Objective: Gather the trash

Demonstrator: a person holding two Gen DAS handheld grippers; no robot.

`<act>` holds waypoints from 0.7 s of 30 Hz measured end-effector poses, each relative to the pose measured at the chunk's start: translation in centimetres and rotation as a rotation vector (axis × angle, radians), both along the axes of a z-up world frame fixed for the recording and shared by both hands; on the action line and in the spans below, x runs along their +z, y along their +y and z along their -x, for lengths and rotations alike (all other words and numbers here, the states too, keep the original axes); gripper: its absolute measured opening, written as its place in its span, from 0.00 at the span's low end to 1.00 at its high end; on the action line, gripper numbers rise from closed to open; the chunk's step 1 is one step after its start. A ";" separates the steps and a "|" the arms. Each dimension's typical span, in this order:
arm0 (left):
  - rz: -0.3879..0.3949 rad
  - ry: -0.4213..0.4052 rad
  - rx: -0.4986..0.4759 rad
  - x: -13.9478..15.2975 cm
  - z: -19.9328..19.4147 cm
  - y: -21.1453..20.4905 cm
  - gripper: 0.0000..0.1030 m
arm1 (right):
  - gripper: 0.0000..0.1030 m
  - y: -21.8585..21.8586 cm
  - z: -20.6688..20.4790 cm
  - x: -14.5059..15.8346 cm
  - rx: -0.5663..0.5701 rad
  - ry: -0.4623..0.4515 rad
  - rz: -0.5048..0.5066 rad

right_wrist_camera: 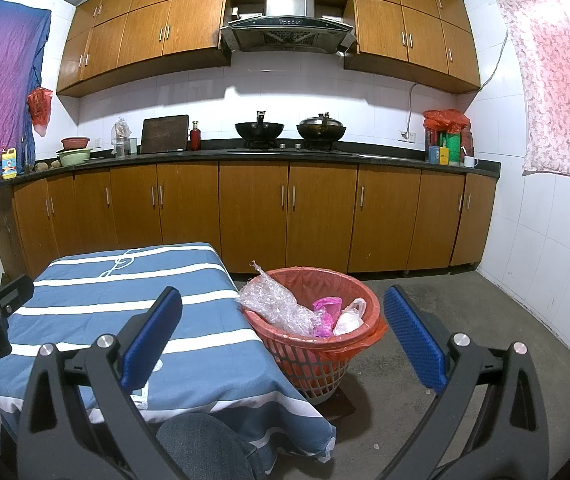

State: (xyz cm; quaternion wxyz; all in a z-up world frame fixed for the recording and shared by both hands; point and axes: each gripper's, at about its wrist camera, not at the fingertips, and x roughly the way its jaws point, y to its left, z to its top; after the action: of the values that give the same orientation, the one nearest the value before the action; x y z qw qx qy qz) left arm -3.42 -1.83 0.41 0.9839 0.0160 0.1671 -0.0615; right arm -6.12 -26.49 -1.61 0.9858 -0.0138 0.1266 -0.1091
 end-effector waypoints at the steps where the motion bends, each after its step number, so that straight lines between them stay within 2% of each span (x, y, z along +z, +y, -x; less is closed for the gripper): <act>1: 0.000 0.000 0.000 0.0 0.0 0.0 0.98 | 0.96 0.0 0.0 0.0 0.000 0.000 0.000; 21: -0.003 -0.001 0.000 0.0 -0.1 0.2 0.98 | 0.96 -0.1 0.0 0.1 0.000 0.000 -0.001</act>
State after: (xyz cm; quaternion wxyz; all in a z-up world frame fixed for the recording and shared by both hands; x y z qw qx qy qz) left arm -3.36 -1.65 0.39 0.9839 0.0177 0.1666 -0.0615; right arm -6.13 -26.56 -1.49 0.9858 -0.0133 0.1269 -0.1091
